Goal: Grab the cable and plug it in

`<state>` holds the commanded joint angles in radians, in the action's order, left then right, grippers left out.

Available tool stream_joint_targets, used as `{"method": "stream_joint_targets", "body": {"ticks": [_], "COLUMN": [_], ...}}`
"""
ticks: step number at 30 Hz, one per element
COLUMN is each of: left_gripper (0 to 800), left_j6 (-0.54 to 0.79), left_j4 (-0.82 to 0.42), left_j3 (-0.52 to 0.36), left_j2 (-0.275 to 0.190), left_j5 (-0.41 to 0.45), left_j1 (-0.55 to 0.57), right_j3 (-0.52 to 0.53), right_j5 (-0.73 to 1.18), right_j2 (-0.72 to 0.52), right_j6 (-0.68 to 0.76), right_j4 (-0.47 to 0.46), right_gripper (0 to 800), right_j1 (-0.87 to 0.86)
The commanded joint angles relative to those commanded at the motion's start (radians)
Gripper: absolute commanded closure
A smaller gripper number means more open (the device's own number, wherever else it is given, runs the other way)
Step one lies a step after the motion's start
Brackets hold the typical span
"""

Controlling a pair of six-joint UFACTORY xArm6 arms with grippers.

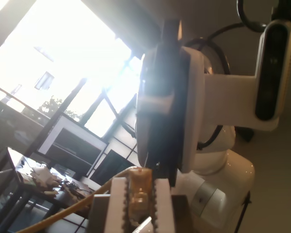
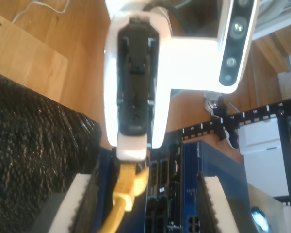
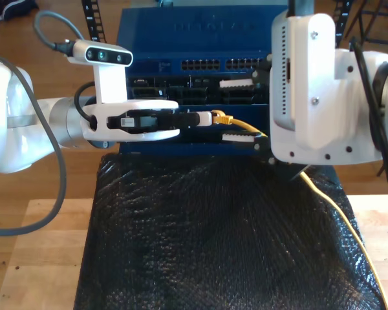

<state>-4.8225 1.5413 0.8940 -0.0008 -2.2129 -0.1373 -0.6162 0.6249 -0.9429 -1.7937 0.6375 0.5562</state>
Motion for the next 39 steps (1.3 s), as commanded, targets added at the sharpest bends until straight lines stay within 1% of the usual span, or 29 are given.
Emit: {"method": "stream_joint_targets", "body": {"ticks": [2,8,10,12,14,17,19,27,39], "left_gripper": [797,797,797,797,797,795,795,795,793], "left_j6": [0.0,0.0,0.0,0.0,-0.002,-0.002,-0.003,-0.02,-0.026], "left_j4": [0.011,0.029,0.031,0.031,0.031,0.031,0.032,0.032,0.054], "left_j3": [0.0,-0.002,-0.003,-0.003,-0.005,-0.005,-0.009,-0.011,-0.018], "left_j2": [0.0,0.0,0.0,0.0,0.0,0.0,0.0,0.0,0.0], "left_j5": [0.0,-0.023,-0.023,-0.023,-0.023,-0.023,-0.023,-0.023,-0.021], "left_j1": [0.0,0.0,0.0,0.0,0.0,0.0,0.0,-0.002,-0.011], "right_j3": [0.0,0.003,0.006,0.008,0.009,0.011,0.011,0.011,0.011], "right_j5": [-0.002,-0.002,-0.006,-0.017,-0.021,-0.021,-0.023,-0.021,-0.021], "right_j2": [0.0,0.0,0.0,0.0,0.002,0.0,0.0,0.0,0.002], "right_j6": [0.002,0.002,0.002,0.002,0.002,0.002,0.003,0.003,0.003], "right_j4": [0.0,0.0,0.0,0.0,0.0,0.002,0.002,0.002,0.002], "right_gripper": [324,343,362,364,399,401,422,426,457], "right_j1": [0.0,0.002,0.002,0.002,0.002,0.002,0.002,0.009,0.015]}}
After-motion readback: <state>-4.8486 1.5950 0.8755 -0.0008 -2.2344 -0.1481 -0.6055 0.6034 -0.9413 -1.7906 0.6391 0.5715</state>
